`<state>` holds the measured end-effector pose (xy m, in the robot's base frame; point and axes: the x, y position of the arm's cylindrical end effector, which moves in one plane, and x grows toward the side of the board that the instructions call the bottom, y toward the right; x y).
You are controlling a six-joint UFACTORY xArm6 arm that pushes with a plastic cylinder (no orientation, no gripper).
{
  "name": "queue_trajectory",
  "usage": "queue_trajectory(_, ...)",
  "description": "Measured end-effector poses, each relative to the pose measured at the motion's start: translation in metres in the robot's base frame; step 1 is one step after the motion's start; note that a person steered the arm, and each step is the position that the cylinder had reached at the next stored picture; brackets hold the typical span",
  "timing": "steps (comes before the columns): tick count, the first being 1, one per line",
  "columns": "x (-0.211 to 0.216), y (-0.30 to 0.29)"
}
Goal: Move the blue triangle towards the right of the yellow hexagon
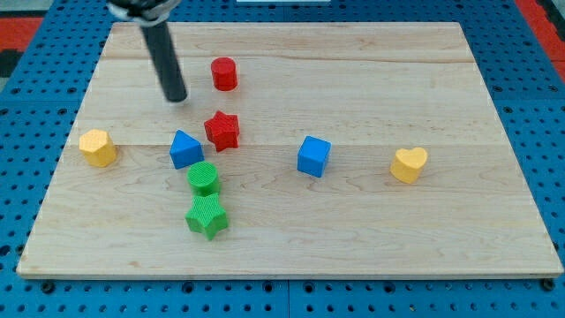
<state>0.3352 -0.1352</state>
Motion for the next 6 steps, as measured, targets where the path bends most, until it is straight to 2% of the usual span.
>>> queue_trajectory(1,0.005,0.082)
queue_trajectory(2,0.017,0.138)
queue_trajectory(4,0.087,0.090)
queue_trajectory(5,0.117,0.090)
queue_trajectory(6,0.118,0.054)
